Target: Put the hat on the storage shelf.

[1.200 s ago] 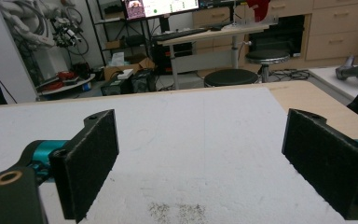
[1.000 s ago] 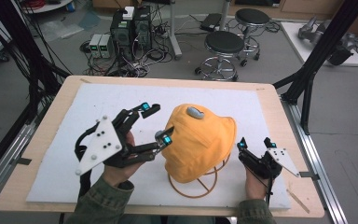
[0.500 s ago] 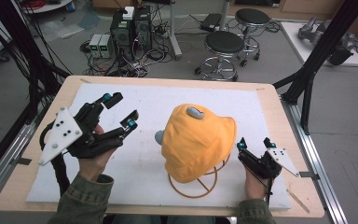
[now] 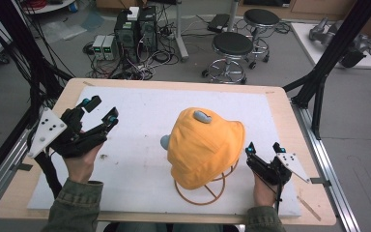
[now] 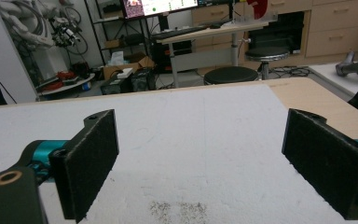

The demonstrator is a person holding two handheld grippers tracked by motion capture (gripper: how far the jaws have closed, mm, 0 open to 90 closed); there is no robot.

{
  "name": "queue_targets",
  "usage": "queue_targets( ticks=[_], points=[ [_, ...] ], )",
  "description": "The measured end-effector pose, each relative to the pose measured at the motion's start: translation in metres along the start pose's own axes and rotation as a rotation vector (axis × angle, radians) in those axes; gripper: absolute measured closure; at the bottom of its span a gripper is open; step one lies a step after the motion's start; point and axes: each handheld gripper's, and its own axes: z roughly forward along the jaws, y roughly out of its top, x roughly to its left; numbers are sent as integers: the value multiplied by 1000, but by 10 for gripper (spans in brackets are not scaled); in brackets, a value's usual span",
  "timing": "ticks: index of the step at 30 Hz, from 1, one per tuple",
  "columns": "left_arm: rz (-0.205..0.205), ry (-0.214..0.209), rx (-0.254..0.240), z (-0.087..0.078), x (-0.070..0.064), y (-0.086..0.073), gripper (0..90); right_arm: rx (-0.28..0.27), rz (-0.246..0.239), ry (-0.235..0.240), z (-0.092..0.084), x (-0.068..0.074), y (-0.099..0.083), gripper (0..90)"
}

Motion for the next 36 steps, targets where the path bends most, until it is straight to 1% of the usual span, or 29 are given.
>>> queue_targets(
  ticks=[2,8,9,11,14,16,20,22,24,26,31,33,36],
  points=[
    [-5,40,15,-3,6,-7,389,0,-1,-2,0,0,0,96],
    [0,185,38,-17,20,-31,397,-3,-2,-7,-1,0,0,96],
    [-5,203,41,-20,23,-35,397,-1,3,-8,-1,1,0,96],
    [-27,233,44,-26,28,-41,397,-3,4,-7,-2,1,0,96],
    [-52,269,47,-34,35,-49,397,-4,-3,-6,-2,1,0,96],
    [-59,287,48,-39,39,-52,397,-1,-3,-7,-2,1,0,96],
    [-61,323,54,-48,44,-57,396,-2,0,-9,-3,1,0,96],
    [-65,335,55,-51,46,-59,396,-3,0,-8,-3,1,-1,96],
    [-59,347,69,-53,49,-61,393,-4,3,-7,-3,1,-1,96],
    [-51,369,81,-57,52,-64,390,-5,5,-7,-4,1,-1,96],
    [-57,418,96,-67,57,-73,377,-1,11,-12,-4,1,-1,96],
    [-68,432,101,-71,60,-78,372,-1,9,-11,-4,1,-1,96],
    [-105,421,102,-74,65,-85,372,-2,5,-10,-4,1,-1,96]
  ],
)
